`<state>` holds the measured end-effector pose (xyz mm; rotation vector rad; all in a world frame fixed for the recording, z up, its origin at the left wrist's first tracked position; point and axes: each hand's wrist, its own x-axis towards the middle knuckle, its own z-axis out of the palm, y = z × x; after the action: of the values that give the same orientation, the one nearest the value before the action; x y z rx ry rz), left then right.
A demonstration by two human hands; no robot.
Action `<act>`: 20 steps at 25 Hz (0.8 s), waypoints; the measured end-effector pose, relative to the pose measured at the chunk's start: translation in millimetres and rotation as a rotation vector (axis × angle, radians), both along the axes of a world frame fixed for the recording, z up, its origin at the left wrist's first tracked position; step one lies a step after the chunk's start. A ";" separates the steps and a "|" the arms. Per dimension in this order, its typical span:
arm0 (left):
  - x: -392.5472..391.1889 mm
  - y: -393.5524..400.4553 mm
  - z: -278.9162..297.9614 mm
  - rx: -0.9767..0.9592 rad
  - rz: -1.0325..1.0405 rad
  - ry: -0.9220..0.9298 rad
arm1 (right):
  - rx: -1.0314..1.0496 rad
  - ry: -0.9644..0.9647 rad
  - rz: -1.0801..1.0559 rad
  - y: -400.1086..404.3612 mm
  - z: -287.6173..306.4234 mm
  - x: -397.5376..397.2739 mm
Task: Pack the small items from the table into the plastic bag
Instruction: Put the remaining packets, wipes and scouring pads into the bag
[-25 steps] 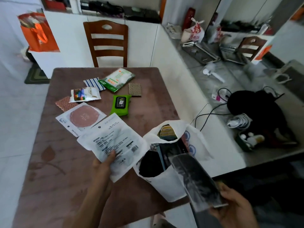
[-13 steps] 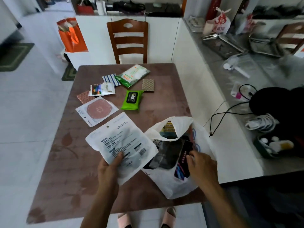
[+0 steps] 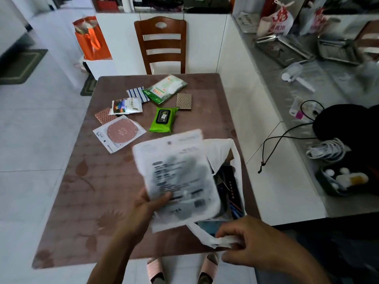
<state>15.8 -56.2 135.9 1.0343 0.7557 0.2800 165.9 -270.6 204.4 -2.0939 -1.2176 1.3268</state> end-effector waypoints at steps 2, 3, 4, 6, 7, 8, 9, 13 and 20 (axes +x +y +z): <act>29.8 -7.9 0.9 -0.024 -0.292 0.139 | 0.017 -0.030 -0.007 1.1 1.8 -4.8; 44.3 -11.8 -2.7 -0.006 -0.412 0.243 | 0.022 -0.016 -0.031 1.0 1.9 -5.2; 56.3 -15.3 -7.7 0.016 -0.510 0.347 | 0.031 -0.005 -0.055 0.7 2.3 -4.7; 68.6 -18.9 -29.6 0.047 -0.625 0.463 | 0.039 -0.003 -0.084 -0.8 2.3 -2.2; 71.7 -22.1 -39.7 0.061 -0.630 0.458 | 0.041 -0.011 -0.091 -1.8 2.7 -0.7; 73.8 -25.4 -50.9 0.070 -0.572 0.420 | 0.039 -0.017 -0.098 -2.3 3.3 0.7; 75.9 -29.2 -60.1 0.087 -0.467 0.378 | 0.037 -0.016 -0.111 -2.2 4.2 1.7; 91.6 -42.2 -66.5 0.373 -0.412 0.402 | 0.019 0.007 -0.142 -2.1 4.1 3.3; 53.0 13.6 -59.5 0.927 -0.063 0.853 | -0.022 -0.234 -0.213 0.6 -15.2 16.4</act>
<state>68.8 -42.6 76.4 2.1131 1.4079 0.1124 182.3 -270.1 189.1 -2.3712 -1.0333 1.0289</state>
